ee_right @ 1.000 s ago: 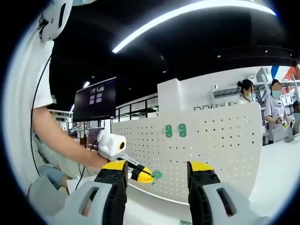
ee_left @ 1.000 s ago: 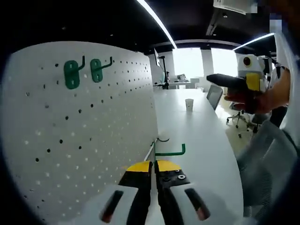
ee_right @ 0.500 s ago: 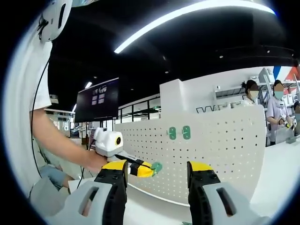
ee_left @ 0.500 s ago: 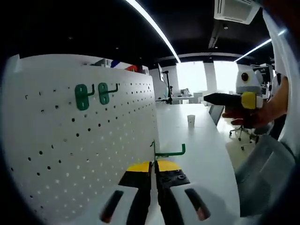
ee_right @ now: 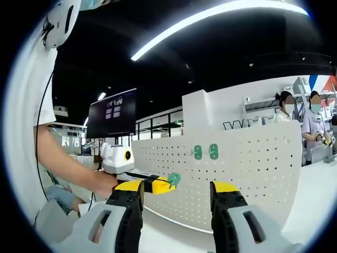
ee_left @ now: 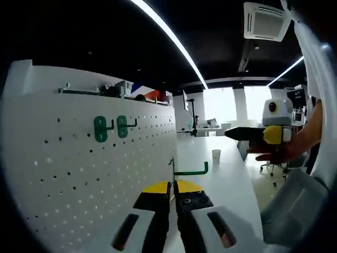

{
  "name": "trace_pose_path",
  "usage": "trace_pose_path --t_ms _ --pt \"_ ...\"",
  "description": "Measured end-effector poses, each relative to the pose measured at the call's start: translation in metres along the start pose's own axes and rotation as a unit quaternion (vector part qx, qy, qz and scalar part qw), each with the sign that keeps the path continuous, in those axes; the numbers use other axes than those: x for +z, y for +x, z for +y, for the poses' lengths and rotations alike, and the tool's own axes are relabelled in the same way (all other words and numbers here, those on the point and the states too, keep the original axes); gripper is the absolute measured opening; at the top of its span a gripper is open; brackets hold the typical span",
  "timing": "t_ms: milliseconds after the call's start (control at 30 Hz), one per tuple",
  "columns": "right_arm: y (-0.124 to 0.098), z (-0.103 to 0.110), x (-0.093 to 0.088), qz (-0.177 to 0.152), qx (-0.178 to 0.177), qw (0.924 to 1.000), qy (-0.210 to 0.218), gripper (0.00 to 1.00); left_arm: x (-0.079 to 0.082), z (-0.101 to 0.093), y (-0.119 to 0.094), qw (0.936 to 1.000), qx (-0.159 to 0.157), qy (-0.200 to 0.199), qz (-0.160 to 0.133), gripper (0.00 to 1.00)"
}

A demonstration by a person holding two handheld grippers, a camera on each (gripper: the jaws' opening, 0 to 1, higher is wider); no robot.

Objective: Insert the hook assembly into the mounting plate slot until the hook locks in place.

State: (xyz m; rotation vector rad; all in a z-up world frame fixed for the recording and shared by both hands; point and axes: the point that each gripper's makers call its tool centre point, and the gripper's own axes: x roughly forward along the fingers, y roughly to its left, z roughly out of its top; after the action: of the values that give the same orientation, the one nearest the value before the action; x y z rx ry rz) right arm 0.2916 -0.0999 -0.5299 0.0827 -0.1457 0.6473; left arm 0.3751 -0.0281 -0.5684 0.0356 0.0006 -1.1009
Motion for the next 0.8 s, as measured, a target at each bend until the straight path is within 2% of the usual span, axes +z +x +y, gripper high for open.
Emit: trace_pose_path --t_ms 67,367,700,800 --pt "0.0 0.002 0.0 0.0 0.002 1.0 0.0 0.49 0.003 -0.001 -0.003 1.0 0.004 0.006 -0.006 0.03" --pt "0.002 0.005 0.0 0.0 0.006 1.0 0.0 0.48 0.018 0.001 -0.014 0.9987 0.018 -0.014 -0.047 0.03" --pt "0.003 0.007 -0.002 0.002 0.008 1.0 0.002 0.48 0.014 0.001 -0.014 0.999 0.02 -0.011 -0.037 0.03" --pt "0.004 0.008 0.001 -0.013 0.01 0.9993 0.034 0.47 0.014 0.001 -0.013 0.999 0.021 -0.01 -0.038 0.03"
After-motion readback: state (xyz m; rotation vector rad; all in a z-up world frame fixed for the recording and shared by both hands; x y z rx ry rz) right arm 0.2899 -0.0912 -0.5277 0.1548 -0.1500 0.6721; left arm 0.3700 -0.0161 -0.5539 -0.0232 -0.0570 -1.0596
